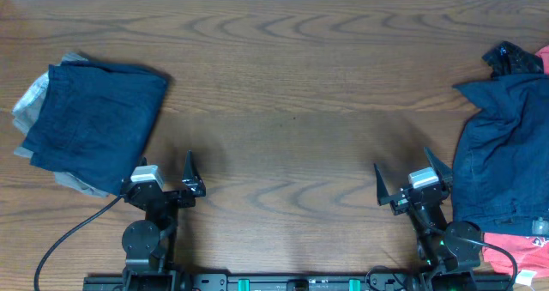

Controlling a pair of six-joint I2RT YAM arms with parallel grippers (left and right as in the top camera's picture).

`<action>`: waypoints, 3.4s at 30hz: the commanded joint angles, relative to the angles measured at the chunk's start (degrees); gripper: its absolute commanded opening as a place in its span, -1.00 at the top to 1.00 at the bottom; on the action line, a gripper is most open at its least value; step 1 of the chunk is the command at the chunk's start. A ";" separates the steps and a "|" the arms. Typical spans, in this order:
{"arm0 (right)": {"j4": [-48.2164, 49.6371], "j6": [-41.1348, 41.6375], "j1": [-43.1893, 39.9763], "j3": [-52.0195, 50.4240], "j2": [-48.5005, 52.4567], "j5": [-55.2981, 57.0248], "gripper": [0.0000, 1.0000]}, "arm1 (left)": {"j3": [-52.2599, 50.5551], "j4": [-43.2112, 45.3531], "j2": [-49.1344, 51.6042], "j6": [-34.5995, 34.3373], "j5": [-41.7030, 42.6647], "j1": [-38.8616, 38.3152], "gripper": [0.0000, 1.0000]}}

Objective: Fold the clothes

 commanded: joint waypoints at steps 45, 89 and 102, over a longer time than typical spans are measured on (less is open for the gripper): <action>-0.52 5.55 0.50 1.88 -0.28 2.01 -0.99 | 1.09 -2.49 0.79 -5.11 3.32 0.24 -0.96; -45.77 36.22 -21.53 48.57 88.83 31.30 -0.85 | 45.59 -48.92 59.84 -5.77 8.15 0.24 -0.96; -40.87 38.29 -27.61 48.19 98.05 31.15 0.09 | 45.59 -48.89 59.84 -5.79 8.17 0.24 -0.96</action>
